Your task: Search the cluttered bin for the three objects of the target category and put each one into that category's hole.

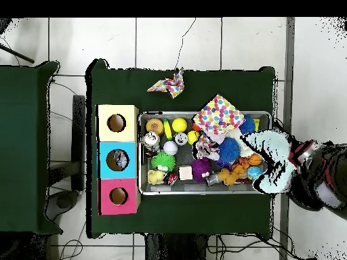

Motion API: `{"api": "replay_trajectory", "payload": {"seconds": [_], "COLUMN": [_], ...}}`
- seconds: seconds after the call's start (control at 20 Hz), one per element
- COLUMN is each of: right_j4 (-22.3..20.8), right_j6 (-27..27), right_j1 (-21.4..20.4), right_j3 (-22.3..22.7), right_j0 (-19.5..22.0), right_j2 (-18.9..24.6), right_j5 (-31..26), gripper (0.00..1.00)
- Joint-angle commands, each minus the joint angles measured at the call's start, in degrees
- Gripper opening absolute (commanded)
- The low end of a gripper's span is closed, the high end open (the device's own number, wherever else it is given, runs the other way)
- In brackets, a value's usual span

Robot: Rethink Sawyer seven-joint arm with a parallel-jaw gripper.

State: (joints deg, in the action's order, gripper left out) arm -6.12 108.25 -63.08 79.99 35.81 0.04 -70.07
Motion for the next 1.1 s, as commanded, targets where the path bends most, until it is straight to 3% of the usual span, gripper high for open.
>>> {"api": "replay_trajectory", "payload": {"seconds": [0.05, 0.35, 1.0, 1.05, 1.1], "right_j4": [-0.9, -3.9, -3.1, -2.0, -1.9], "right_j6": [-18.3, -19.5, -18.1, -16.5, -16.7], "right_j1": [-1.6, -2.0, -2.2, -2.3, -2.3], "right_j3": [6.8, 8.2, 9.1, 9.7, 9.8], "right_j0": [1.1, -0.1, 0.6, 0.8, 0.9], "right_j2": [6.0, 6.5, 7.7, 7.7, 7.8], "right_j5": [-1.1, 0.9, 1.2, 1.7, 1.6], "gripper": [0.0, 0.0, 0.0, 1.0, 1.0]}}
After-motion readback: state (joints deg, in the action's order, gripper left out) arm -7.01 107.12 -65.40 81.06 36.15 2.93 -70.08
